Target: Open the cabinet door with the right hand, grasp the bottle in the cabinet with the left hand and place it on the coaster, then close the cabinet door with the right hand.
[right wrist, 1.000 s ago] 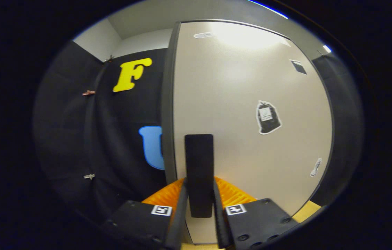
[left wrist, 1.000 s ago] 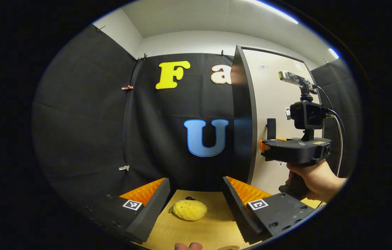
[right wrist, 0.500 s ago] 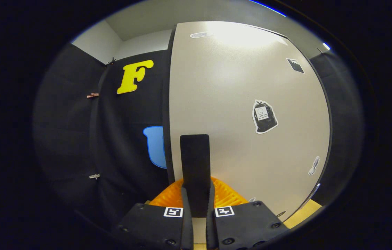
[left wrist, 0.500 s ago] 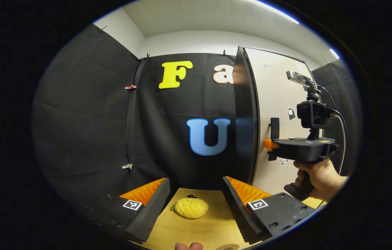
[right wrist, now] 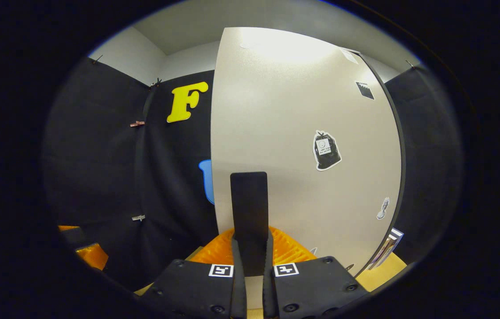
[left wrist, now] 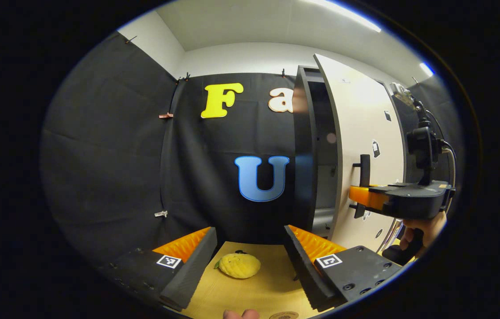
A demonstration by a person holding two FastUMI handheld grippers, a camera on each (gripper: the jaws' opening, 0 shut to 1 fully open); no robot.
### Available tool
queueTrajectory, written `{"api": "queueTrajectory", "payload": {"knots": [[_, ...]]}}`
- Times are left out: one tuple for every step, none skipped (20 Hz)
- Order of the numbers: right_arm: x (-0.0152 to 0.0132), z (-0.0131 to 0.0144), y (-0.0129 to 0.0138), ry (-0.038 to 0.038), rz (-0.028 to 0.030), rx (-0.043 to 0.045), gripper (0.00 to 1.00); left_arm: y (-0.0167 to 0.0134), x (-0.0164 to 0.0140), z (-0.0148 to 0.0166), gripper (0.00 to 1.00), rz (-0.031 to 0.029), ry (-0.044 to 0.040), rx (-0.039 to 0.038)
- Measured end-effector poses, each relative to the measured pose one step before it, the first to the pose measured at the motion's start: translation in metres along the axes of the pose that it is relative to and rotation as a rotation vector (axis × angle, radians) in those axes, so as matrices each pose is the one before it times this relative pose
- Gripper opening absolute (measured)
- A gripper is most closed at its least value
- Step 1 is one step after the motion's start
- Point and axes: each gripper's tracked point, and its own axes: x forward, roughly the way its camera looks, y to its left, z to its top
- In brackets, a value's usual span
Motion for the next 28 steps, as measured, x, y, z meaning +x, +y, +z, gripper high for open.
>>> {"api": "queueTrajectory", "payload": {"knots": [[-0.00275, 0.00087, -0.00122, -0.00135, 0.00775, 0.0013, 0.18, -0.00333, -0.0011, 0.00308, 0.94, 0.00153, -0.00765, 0.00362], [-0.00488, -0.00005, -0.00115, -0.00208, 0.00756, -0.00205, 0.18, -0.00316, -0.00185, 0.00108, 0.94, 0.00073, -0.0056, 0.00218], [-0.00525, 0.0008, -0.00047, -0.0022, 0.00884, -0.00129, 0.18, -0.00419, 0.00035, 0.00087, 0.95, 0.0013, -0.00727, 0.00132], [-0.00545, 0.00115, -0.00066, -0.00178, 0.00834, 0.00124, 0.18, -0.00508, 0.00129, -0.00255, 0.94, 0.00223, -0.0017, 0.00236], [-0.00478, 0.00128, -0.00085, -0.00071, 0.00885, -0.00107, 0.18, -0.0039, 0.00038, -0.00099, 0.95, 0.00497, 0.00083, 0.00238], [-0.00524, 0.00006, -0.00141, 0.00106, 0.00908, -0.00161, 0.18, -0.00512, -0.00092, -0.00211, 0.95, -0.00021, -0.00061, 0.00061], [-0.0048, 0.00068, -0.00198, 0.0018, 0.00932, 0.00075, 0.18, -0.00541, -0.00093, 0.00069, 0.95, 0.00054, 0.00076, -0.00097], [-0.00569, 0.00037, -0.00199, 0.00384, 0.00884, 0.00138, 0.18, -0.00908, -0.00426, -0.00106, 0.94, -0.00393, 0.00082, -0.003], [-0.00575, 0.00152, -0.00191, 0.00324, 0.00655, 0.00301, 0.18, -0.00928, -0.00223, -0.00137, 0.95, -0.00616, 0.00119, -0.00342], [-0.00571, 0.00072, -0.00319, 0.00281, 0.00527, -0.00032, 0.18, -0.00925, -0.00129, -0.00036, 0.94, -0.01019, 0.00022, -0.0019], [-0.00559, 0.00021, -0.00255, -0.0018, 0.00569, -0.00376, 0.18, -0.00802, -0.00092, -0.00196, 0.95, -0.00888, 0.00035, 0.00098], [-0.00442, 0.00039, -0.00238, 0.00069, 0.00618, -0.00053, 0.18, -0.00652, -0.00141, -0.00123, 0.95, -0.00411, 0.00058, 0.00249], [-0.006, 0.00045, -0.00269, 0.00151, 0.00661, 0.00195, 0.18, -0.00669, 0.00026, 0.0005, 0.95, -0.00291, -0.00046, 0.00225], [-0.00637, 0.00094, -0.00369, -0.00021, 0.0062, -0.00144, 0.18, -0.00617, -0.00054, 0.00186, 0.95, -0.00011, -0.00185, 0.0011], [-0.00631, 0.00098, -0.00368, 0.0017, 0.00598, -0.00665, 0.18, -0.00507, -0.00092, -0.00094, 0.95, -0.00033, -0.00019, -0.00074], [-0.00523, 0.00082, -0.00388, -0.00038, 0.00554, -0.00194, 0.18, -0.0052, -0.00105, 0.00122, 0.95, -0.00047, -0.00162, -0.00249], [-0.00424, 0.00022, -0.00358, 0.00097, 0.00558, 0.00058, 0.18, -0.00626, -0.00094, -0.0005, 0.95, -0.00132, -0.00175, -0.00195], [-0.00366, 0.0008, -0.00412, -0.00249, 0.00485, -0.0015, 0.18, -0.00557, -0.00054, 0.00127, 0.94, -0.00103, -0.00093, -0.0003], [-0.00522, 0.00071, -0.00439, 0.0002, 0.00382, -0.00506, 0.18, -0.00589, -0.00115, -0.00054, 0.94, 0.00129, 0.00112, 0.00088], [-0.00513, 0.00051, -0.00373, -0.00073, 0.00274, -0.00625, 0.18, -0.00565, -0.00063, -0.00051, 0.92, -0.00039, 0.00164, 0.00076], [-0.00595, 0.00075, -0.00364, -0.00201, 0.00096, -0.005, 0.18, -0.00554, -0.00053, -0.00117, 0.94, -0.00252, 0.00178, 0.00028], [-0.00448, 0.0001, -0.00372, -0.00092, 0.00091, -0.00623, 0.18, -0.0057, 0.00033, 0.00132, 0.94, -0.00258, -0.00099, 0.00084], [-0.00423, 0.00033, -0.00358, 0.00372, 0.00031, -0.00197, 0.18, -0.00642, -0.00104, 0.00033, 0.94, -0.00173, -0.0012, 0.00183], [-0.00216, 0.00063, -0.00515, 0.00568, -0.00064, 0.00446, 0.18, -0.00613, -0.00054, 0.00227, 0.94, -0.00275, -0.00198, 0.00143], [-0.00396, 0.00025, -0.00423, 0.00339, -0.00365, 0.00793, 0.18, -0.00765, 0.0001, -0.00024, 0.94, -0.00268, -0.00188, 0.0011], [-0.00305, -0.00009, -0.00564, 0.00249, -0.00146, 0.00381, 0.18, -0.00839, -0.00125, 0.00128, 0.95, -0.00541, -0.00005, 0.00054], [-0.00246, 0.00091, -0.00517, 0.00347, -0.00033, 0.00349, 0.18, -0.0081, -0.00026, -0.00096, 0.95, -0.00574, 0.00127, 0.00063], [-0.00365, 0.00145, -0.00397, 0.0027, -0.00355, 0.00316, 0.18, -0.00887, -0.00101, 0.00128, 0.95, -0.00651, 0.00036, 0.00226]]}}
